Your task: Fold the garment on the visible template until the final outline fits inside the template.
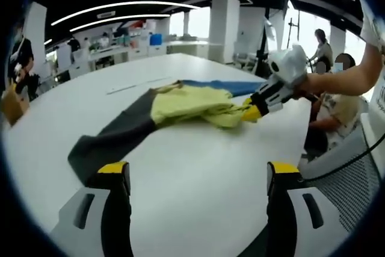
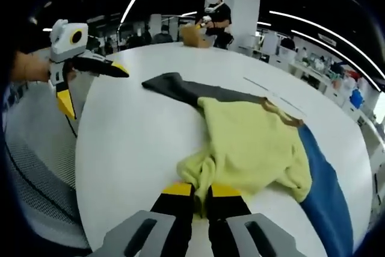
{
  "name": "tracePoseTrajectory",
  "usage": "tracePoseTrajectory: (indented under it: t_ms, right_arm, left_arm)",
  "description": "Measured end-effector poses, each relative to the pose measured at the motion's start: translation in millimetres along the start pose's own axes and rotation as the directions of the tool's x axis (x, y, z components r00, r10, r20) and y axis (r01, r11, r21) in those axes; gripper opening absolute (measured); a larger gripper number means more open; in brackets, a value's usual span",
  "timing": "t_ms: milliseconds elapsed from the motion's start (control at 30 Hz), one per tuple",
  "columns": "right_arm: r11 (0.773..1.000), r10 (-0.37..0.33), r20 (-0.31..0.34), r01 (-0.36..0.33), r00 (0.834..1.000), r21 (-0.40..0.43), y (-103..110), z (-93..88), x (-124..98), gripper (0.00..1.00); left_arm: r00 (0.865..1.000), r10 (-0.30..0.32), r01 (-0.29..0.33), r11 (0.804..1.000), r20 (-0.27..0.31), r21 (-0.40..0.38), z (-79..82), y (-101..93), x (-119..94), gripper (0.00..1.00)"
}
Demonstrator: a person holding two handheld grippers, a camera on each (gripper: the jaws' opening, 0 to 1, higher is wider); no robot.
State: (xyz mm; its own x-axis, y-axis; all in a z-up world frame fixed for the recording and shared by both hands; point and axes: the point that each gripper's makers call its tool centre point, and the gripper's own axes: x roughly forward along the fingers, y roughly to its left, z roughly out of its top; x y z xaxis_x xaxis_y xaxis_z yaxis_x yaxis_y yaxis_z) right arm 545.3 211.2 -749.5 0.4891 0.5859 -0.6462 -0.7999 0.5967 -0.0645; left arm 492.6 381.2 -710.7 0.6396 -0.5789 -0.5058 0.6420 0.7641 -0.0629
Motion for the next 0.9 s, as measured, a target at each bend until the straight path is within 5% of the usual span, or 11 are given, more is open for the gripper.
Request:
tracePoseTrajectory:
  t_ms: [400, 700, 900]
  right_arm:
    - [0.998, -0.050, 0.102, 0.054, 0.994, -0.035, -33, 61.1, -23, 0.03]
    - [0.991, -0.118, 0.070, 0.122, 0.991, -0.049, -71, 85.6, -17, 0.04]
    - [0.989, -0.145, 0.040, 0.144, 0.989, 0.018, -99, 84.8, -2, 0.04]
  left_arm:
    - [1.000, 0.017, -0.017, 1.000, 0.011, -0.022, 3.9, 2.1, 1, 0.89]
    - [1.000, 0.024, -0.024, 0.999, 0.003, -0.025, 3.5, 9.8, 1, 0.85]
    - [1.000, 0.015, -0.015, 1.000, -0.001, -0.019, 5.2, 12.8, 4, 0.83]
